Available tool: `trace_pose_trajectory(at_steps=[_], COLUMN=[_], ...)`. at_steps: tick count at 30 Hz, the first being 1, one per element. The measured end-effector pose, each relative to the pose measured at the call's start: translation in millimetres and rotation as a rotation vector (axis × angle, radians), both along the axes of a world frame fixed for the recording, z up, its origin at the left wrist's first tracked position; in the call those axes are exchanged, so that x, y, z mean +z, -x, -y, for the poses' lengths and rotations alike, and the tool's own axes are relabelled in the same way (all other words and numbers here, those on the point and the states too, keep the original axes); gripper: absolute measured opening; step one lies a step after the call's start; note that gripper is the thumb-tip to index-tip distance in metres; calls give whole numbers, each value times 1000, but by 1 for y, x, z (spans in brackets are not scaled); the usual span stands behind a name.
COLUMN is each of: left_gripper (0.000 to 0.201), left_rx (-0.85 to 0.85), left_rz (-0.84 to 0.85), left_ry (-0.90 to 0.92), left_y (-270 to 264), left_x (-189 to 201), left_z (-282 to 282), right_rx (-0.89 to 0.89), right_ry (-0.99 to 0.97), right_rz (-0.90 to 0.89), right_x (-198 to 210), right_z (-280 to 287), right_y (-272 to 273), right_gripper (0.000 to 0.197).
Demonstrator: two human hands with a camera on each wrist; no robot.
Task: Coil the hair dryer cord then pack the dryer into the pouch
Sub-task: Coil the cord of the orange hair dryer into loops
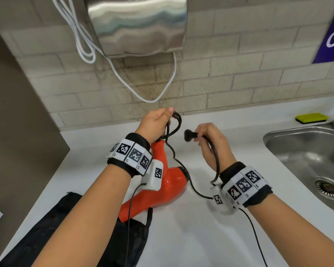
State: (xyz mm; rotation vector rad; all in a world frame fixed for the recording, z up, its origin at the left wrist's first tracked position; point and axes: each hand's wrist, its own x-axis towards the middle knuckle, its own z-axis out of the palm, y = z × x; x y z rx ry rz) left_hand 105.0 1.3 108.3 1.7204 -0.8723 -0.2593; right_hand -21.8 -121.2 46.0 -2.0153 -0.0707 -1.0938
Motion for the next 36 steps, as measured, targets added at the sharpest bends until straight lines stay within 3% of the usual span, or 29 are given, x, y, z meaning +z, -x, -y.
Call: trace_pose_trajectory(at_steps=[4,15,21,25,27,29,31,33,36], left_gripper=[35,39,38,35,34,32,28,27,29], left_rx=[-16,12,-81,-168,-206,-249,-257,-243,-164], left_rz=[20,-14,-10,-20,-50,-89,-60,-30,-97], left_ry=[2,34,37,33,42,64,67,47,89], left_y=[-4,-6,7,17,23,28,30,29,24], left_x=[-1,-2,-1,0,2,2,0,0,1], left_z=[0,-3,2,3,3,1,0,-2,-7], right_rx=[86,-27,-48,-240,-285,-212,-71,10,50], right_ry=[-15,62,168,262,140,-6,-23,65,234], right_rz=[126,298,153,115,140,44,-184,-304,-299], right_x=[12,11,14,19,24,33,40,42,37], right_z=[-17,-27,-23,-25,-26,-22,-16,-10,2], right_y=[-5,-12,-22,-29,-33,-35,-34,-33,-25], right_gripper=[20,28,7,7,20,29,40,41,35])
